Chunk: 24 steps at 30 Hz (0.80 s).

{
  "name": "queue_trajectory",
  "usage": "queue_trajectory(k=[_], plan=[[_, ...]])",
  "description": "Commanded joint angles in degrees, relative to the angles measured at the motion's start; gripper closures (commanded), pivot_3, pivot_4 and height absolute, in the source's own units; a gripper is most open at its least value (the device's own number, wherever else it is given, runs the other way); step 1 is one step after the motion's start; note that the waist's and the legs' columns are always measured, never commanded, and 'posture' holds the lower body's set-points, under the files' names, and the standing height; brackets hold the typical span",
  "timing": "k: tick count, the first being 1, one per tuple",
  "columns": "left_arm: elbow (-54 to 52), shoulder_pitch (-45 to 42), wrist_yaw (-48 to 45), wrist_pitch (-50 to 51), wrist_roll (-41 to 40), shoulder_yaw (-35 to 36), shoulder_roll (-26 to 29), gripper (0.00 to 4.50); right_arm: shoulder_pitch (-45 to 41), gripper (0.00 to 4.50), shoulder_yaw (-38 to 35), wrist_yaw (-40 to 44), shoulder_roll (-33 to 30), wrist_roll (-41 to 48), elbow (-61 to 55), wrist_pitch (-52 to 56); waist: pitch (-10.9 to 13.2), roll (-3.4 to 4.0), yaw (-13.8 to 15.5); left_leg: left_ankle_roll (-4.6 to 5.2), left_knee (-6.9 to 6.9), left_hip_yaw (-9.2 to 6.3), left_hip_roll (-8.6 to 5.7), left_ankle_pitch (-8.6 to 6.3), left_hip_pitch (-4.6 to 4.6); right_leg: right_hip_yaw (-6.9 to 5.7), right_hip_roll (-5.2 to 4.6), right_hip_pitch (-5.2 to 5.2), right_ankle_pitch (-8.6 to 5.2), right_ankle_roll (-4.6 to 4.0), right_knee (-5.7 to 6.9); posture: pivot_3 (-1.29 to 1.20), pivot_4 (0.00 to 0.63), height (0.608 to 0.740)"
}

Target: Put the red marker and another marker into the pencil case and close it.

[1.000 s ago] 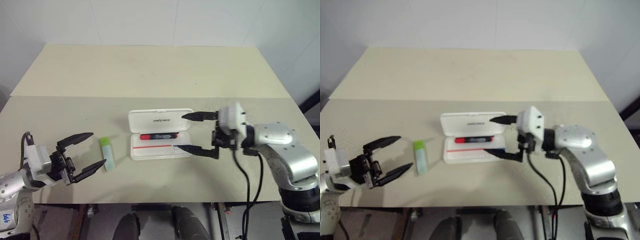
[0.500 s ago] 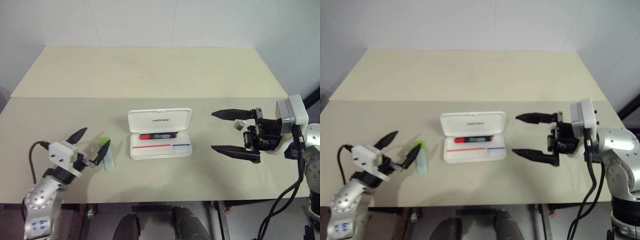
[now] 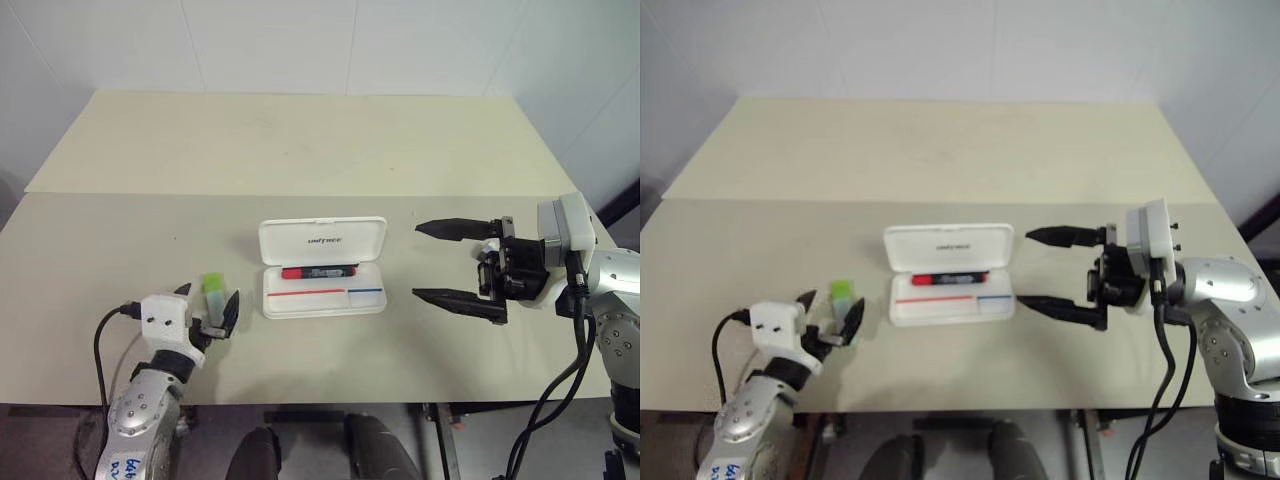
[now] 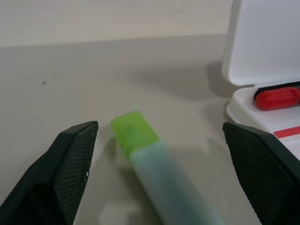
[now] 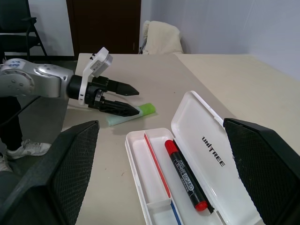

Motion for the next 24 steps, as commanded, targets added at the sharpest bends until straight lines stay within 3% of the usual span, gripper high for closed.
queue_trajectory(k=[1,7,16,24], plan=[[-3.95,0.09,3.75,5.33,0.91,-1.08,-1.60,0.00,-1.05,0.02,0.76,-0.07,-0.37,-0.19,-0.03,-0.82,0.00,0.00,-0.03,0.00,0.03,0.00,0.00,0.00,0.00,0.00,0.00,0.00,0.00,0.01,0.00,0.00,0.150,0.740],[-7.60,-0.49,9.16,17.50,2.04,-1.54,-3.88,0.00,-2.08,0.02,1.76,0.23,-0.55,-0.54,0.93,-1.10,0.03,-0.05,0.01,0.00,0.10,0.00,-0.02,0.00,-0.03,0.02,0.01,0.01,0.01,0.02,-0.01,0.00,0.150,0.740],[-8.37,-7.90,14.14,37.32,3.73,-1.29,-5.27,0.00,-2.70,0.02,3.20,-1.44,0.48,-0.67,0.44,-0.99,0.03,-0.04,-0.03,0.00,0.42,-0.04,-0.03,0.00,0.00,0.01,0.04,0.12,0.05,0.09,0.07,0.00,0.150,0.740],[-7.97,-12.10,15.67,46.77,5.57,-1.49,-5.47,2.47,-1.78,0.00,3.07,-2.96,0.94,-0.62,-0.66,-0.94,-0.02,0.04,-0.28,0.00,0.61,0.02,-0.09,0.00,0.12,0.15,0.04,0.30,0.08,0.10,0.00,0.00,0.150,0.740]])
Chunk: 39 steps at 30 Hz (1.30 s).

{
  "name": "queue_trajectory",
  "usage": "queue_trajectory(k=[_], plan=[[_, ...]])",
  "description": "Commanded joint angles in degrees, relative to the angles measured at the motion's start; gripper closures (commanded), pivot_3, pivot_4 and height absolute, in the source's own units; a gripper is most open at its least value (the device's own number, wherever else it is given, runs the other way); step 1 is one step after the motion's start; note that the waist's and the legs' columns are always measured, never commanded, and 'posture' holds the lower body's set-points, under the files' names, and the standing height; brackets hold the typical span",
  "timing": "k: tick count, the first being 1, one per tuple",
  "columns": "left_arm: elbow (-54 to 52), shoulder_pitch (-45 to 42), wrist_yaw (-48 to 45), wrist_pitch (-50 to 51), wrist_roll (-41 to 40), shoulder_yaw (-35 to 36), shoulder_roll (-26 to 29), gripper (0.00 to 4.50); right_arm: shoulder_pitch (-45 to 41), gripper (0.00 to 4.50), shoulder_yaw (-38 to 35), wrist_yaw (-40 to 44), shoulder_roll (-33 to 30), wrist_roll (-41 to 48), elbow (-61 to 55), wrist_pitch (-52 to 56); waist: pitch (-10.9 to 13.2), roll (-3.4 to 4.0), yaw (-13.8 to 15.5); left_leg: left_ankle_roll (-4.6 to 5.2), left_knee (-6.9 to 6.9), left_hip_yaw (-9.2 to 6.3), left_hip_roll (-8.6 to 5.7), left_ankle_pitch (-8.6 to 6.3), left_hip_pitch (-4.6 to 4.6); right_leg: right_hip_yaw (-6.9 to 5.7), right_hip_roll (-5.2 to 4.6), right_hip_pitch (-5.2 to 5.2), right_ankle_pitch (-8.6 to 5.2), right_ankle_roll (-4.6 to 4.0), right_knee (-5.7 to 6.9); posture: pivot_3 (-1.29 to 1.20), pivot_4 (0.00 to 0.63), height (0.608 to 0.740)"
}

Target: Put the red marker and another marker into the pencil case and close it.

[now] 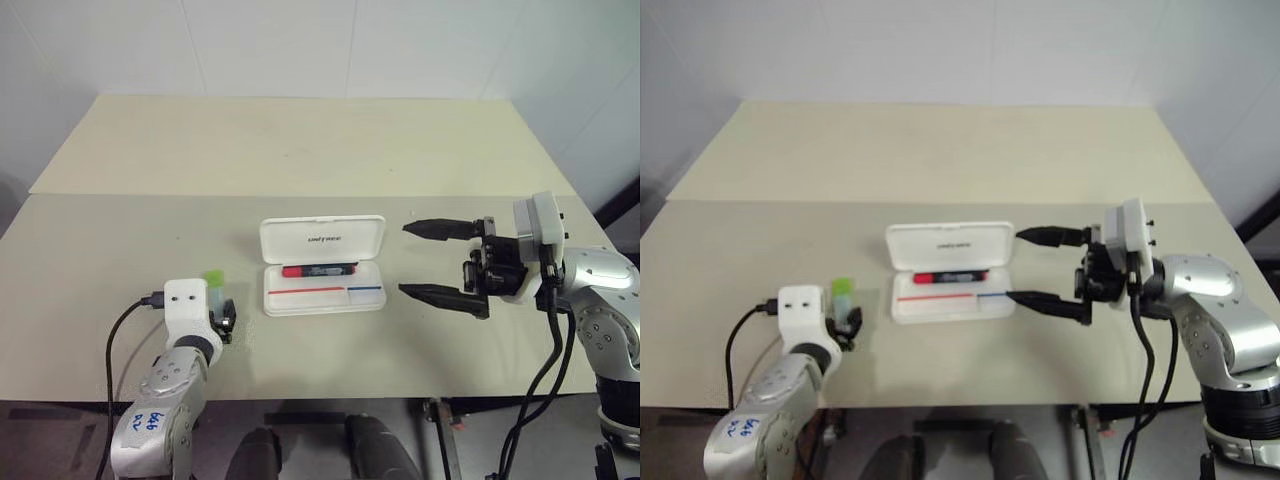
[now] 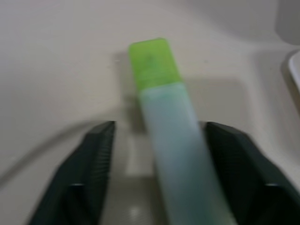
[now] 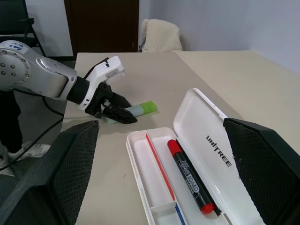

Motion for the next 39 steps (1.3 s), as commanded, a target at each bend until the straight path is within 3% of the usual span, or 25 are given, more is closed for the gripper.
queue_trajectory(k=[1,3,12,18,25,29,33,39], plan=[[2.34,0.36,0.76,4.10,1.57,0.64,-0.12,2.80,0.35,0.00,-0.87,-0.66,-0.14,0.49,-2.16,-0.75,-0.02,0.04,-0.01,0.00,-0.01,-0.01,0.00,0.00,0.01,0.00,0.00,0.00,0.00,0.00,0.00,0.00,0.150,0.740],[2.94,-0.42,0.97,4.64,1.99,1.09,0.14,3.41,0.61,0.00,-1.03,-0.91,-0.23,0.46,-2.30,-0.79,-0.03,0.05,-0.01,0.01,-0.02,-0.02,0.00,0.01,0.01,0.00,0.01,-0.01,0.00,0.00,0.01,0.00,0.150,0.740],[5.03,-2.88,-0.03,1.55,2.99,2.70,3.57,3.43,1.96,0.00,-2.38,-1.02,-1.16,0.55,-2.35,-1.13,-0.03,0.05,-0.21,0.14,0.01,-0.02,-0.03,0.10,0.06,0.14,0.08,0.01,-0.07,-0.31,-0.02,0.00,0.150,0.740],[8.48,-4.92,-22.42,-23.93,-9.97,10.54,12.45,3.43,2.02,0.00,-2.73,-1.00,-1.49,-0.47,-1.15,-2.31,0.25,-0.41,-0.30,0.09,-0.07,-0.04,-0.01,0.38,-0.02,0.39,0.28,-0.24,0.03,-0.90,-0.08,0.00,0.150,0.740],[13.65,-7.55,-47.97,-28.00,-25.45,14.58,28.97,3.43,3.58,0.00,-2.71,-3.00,-0.77,-1.02,-2.25,-3.54,0.27,-0.42,-0.06,-0.13,-0.25,0.07,-0.01,0.16,-0.27,0.37,0.07,-0.30,0.11,-0.77,-0.57,0.00,0.150,0.740],[16.94,-10.90,-58.89,-31.17,-28.74,11.98,36.44,3.43,5.01,0.00,-3.14,-3.83,-0.90,-1.24,-3.05,-4.22,0.32,-0.35,0.06,-0.13,-0.32,0.00,0.03,-0.18,-0.34,0.17,0.01,-0.37,0.27,-0.13,-0.54,0.00,0.150,0.740],[19.30,-14.36,-68.48,-34.23,-30.12,7.96,41.54,3.43,6.61,0.00,-4.18,-4.74,-1.27,-1.36,-4.02,-4.88,0.33,-0.32,0.48,-0.20,-0.68,-0.07,0.06,-0.27,-0.36,0.04,-0.01,-0.48,0.10,-0.15,-0.58,0.00,0.150,0.740],[27.15,-19.81,-77.43,-44.79,-22.83,-2.27,45.22,3.43,9.38,0.00,-5.61,-5.86,-1.62,-1.72,-5.74,-5.13,0.43,-0.17,1.29,-0.22,-1.03,-0.07,0.08,-0.26,-0.33,-0.02,0.03,-0.67,-0.08,-0.25,-0.53,0.00,0.150,0.740]])
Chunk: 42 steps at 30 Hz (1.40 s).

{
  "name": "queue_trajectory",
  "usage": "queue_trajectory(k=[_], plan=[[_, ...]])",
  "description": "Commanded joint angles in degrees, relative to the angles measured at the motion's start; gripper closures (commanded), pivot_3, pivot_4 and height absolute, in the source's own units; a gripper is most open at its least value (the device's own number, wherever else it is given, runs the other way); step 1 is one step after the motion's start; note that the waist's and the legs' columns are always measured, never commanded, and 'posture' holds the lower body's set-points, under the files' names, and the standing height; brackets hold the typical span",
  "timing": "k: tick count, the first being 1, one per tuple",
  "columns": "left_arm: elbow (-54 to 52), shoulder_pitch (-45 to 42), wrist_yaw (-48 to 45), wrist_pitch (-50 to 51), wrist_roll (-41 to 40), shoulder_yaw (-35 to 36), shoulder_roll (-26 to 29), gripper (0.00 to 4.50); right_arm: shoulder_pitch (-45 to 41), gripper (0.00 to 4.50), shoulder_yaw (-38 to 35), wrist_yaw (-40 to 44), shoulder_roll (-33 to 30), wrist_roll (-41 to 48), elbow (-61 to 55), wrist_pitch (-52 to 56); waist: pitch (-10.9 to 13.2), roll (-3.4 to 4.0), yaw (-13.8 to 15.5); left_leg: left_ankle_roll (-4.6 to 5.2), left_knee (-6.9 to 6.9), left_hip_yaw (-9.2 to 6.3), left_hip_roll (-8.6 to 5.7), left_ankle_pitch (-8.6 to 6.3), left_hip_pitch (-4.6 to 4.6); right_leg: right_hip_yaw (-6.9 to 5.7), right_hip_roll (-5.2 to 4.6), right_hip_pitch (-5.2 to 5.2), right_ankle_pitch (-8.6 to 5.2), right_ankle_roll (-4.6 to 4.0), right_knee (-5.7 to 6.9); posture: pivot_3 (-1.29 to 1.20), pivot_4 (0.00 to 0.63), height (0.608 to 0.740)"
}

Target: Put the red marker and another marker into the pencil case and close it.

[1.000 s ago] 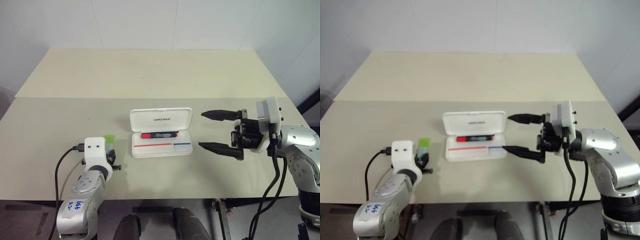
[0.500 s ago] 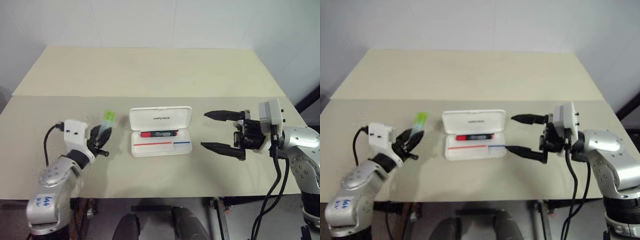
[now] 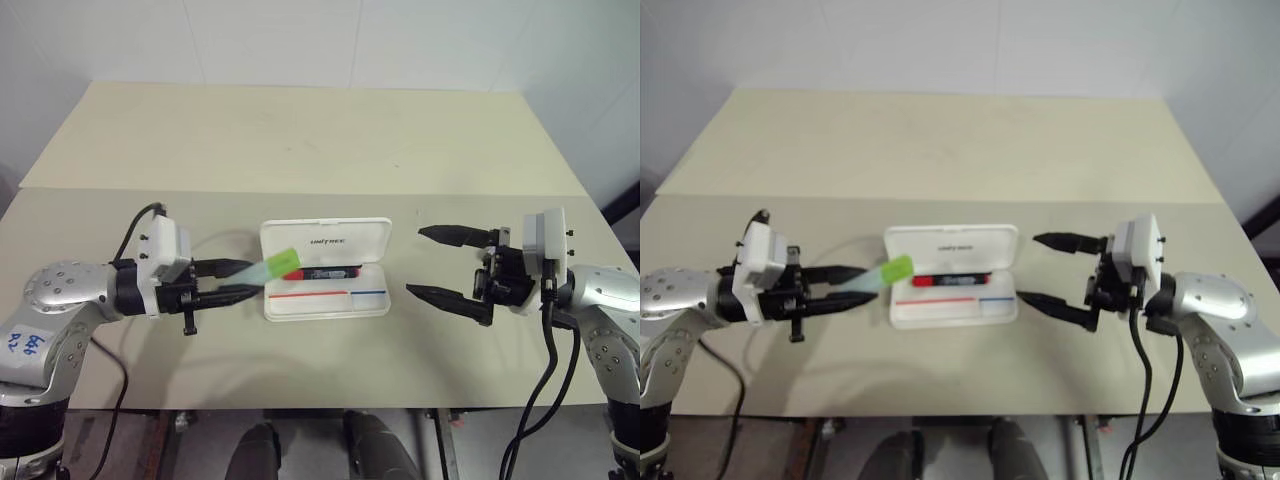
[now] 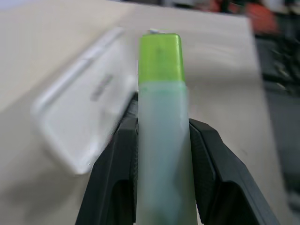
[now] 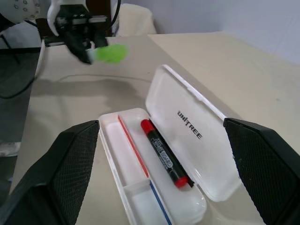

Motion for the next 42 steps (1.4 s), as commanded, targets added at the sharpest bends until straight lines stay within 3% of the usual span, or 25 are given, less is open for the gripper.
queue_trajectory(k=[1,6,14,20,25,40,42], plan=[[4.63,-3.69,-3.14,-7.18,5.15,-5.49,0.21,3.43,1.18,0.00,-2.41,-0.61,-0.78,-0.02,-2.73,-1.40,0.02,0.04,0.15,0.00,0.02,0.01,-0.01,0.00,0.00,0.00,0.00,0.00,0.00,0.00,0.02,0.00,0.150,0.740],[12.79,-9.80,-2.80,-15.48,12.49,-13.87,-4.59,3.43,4.62,0.00,-4.25,0.06,-1.74,-0.28,-4.11,-1.56,0.02,0.04,0.44,0.01,0.22,0.02,-0.06,0.01,-0.01,0.02,0.00,0.07,0.02,0.05,0.11,0.00,0.150,0.740],[17.63,-13.76,-2.76,-21.57,17.39,-20.36,-10.80,3.43,12.00,0.00,-10.94,4.04,-3.56,4.12,-5.38,-1.50,0.04,0.02,0.79,0.01,0.44,0.00,-0.06,0.01,-0.01,0.04,0.05,0.07,0.02,0.11,0.39,0.00,0.150,0.740],[18.16,-13.82,-0.99,-20.98,20.82,-22.83,-11.77,3.43,15.76,0.00,-14.98,5.59,-5.00,4.13,-3.79,-1.91,0.04,0.00,0.62,0.05,0.97,-0.01,-0.06,0.01,0.05,0.12,0.11,0.20,0.03,0.19,0.75,0.00,0.150,0.740],[19.31,-14.45,1.86,-19.93,25.16,-23.67,-11.67,3.43,15.81,0.00,-13.78,3.19,-3.80,3.85,-5.36,-1.87,0.05,-0.01,0.23,0.18,1.10,0.04,-0.11,0.10,0.21,0.28,0.10,0.42,0.13,0.34,0.73,0.00,0.150,0.740],[19.62,-16.30,4.65,-17.87,26.64,-24.32,-13.74,3.43,14.94,0.00,-11.83,0.10,-2.59,2.74,-6.24,-2.39,0.05,-0.01,0.35,0.18,1.02,0.01,-0.11,0.09,0.14,0.24,0.09,0.35,0.13,0.36,0.71,0.00,0.150,0.740],[19.51,-16.36,4.90,-17.72,26.79,-24.47,-14.07,2.67,15.12,0.00,-11.76,-0.20,-2.61,2.67,-6.37,-2.47,0.05,-0.01,0.35,0.18,1.04,0.01,-0.11,0.09,0.14,0.24,0.09,0.35,0.13,0.36,0.73,0.00,0.150,0.740]])
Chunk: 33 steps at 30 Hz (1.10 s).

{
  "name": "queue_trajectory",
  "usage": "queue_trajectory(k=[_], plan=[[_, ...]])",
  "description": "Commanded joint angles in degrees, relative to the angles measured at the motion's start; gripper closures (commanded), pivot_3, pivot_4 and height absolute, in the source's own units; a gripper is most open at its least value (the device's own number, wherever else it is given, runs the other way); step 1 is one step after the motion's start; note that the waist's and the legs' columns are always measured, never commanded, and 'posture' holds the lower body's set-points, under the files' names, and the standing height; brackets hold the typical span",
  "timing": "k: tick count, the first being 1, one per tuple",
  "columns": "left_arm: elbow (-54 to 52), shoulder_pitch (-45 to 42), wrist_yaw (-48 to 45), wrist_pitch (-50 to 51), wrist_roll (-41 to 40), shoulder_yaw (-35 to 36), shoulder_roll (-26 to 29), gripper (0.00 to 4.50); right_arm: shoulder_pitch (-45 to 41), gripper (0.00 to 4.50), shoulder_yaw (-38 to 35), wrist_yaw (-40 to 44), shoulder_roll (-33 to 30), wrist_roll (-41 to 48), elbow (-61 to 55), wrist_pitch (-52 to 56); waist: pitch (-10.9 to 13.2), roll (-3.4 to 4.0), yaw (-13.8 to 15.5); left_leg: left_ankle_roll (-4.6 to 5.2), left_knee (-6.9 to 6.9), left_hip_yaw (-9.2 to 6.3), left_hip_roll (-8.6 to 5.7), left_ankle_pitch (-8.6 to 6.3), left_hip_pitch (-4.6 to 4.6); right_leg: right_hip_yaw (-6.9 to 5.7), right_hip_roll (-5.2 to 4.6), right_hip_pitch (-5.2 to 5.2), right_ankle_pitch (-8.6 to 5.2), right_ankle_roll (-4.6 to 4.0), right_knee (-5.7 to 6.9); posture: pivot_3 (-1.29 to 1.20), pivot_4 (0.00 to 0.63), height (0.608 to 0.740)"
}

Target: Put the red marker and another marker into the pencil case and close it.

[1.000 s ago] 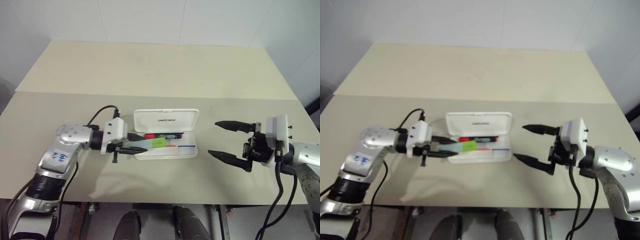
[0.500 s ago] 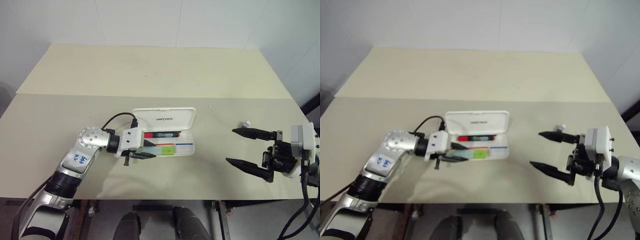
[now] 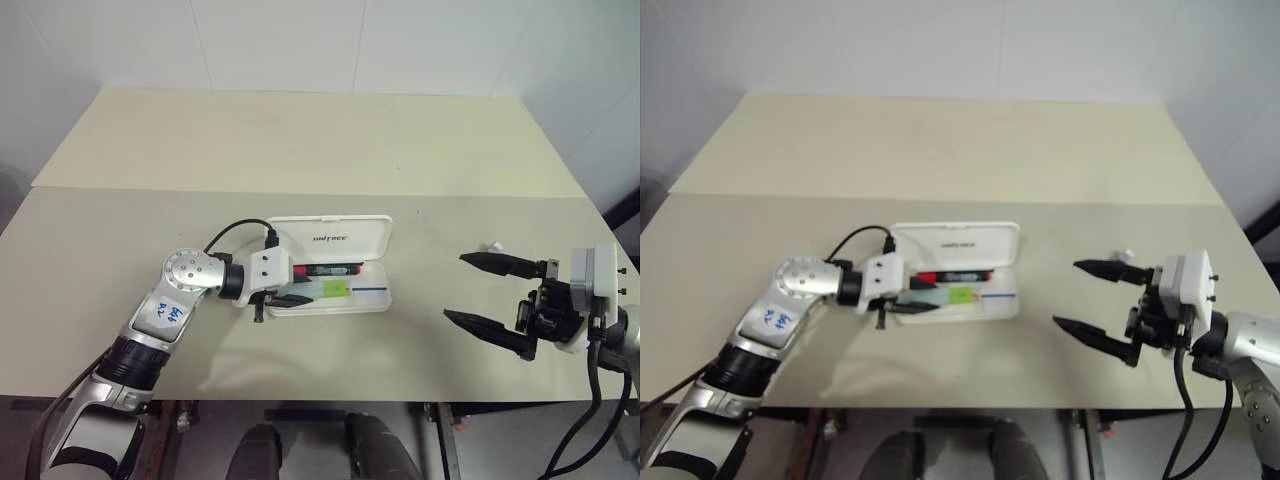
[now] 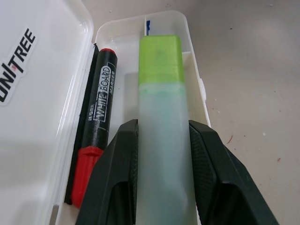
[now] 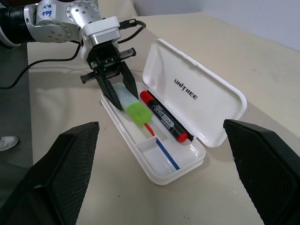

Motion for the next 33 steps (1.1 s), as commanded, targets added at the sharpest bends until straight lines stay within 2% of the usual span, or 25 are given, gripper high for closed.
queue_trajectory(k=[1,8,22,29,33], plan=[[-1.23,-1.38,0.51,-0.01,0.39,-0.17,-0.66,2.40,-0.18,0.00,-0.86,-0.88,0.30,0.07,-2.19,-1.32,0.00,0.00,0.00,0.00,0.00,0.00,0.00,0.00,0.00,0.00,0.00,0.00,0.00,0.00,0.01,0.00,0.150,0.740],[-1.86,-1.56,0.80,0.79,0.37,-0.06,-1.54,0.10,-0.28,0.00,-0.36,-2.01,0.17,-0.11,-2.53,-1.28,0.00,0.00,0.01,0.00,0.00,0.00,0.00,0.00,0.00,0.00,0.00,0.00,0.00,0.00,0.01,0.00,0.150,0.740],[-4.11,-1.07,2.50,1.92,-0.60,1.18,-2.64,0.04,-2.29,0.00,1.44,-2.43,0.51,-0.61,-1.55,-1.39,0.00,0.00,0.00,0.00,0.02,-0.01,0.00,0.00,0.01,0.00,0.00,0.00,0.00,0.01,0.04,0.00,0.150,0.740],[-13.34,1.31,0.27,10.61,-10.94,5.43,-1.83,0.04,-2.64,0.00,2.11,-2.38,0.74,-1.28,-0.56,-1.60,0.00,0.00,0.02,0.00,0.00,-0.01,0.00,0.00,-0.01,-0.02,-0.01,0.00,0.00,0.01,0.04,0.00,0.150,0.740],[-14.10,2.15,1.07,11.01,-12.45,7.97,-0.62,0.04,-3.39,0.00,2.66,-2.48,0.85,-1.90,0.57,-1.87,0.00,0.00,-0.11,0.00,0.04,-0.02,0.00,0.00,0.03,-0.02,-0.01,0.01,0.00,0.01,0.08,0.00,0.150,0.740]])
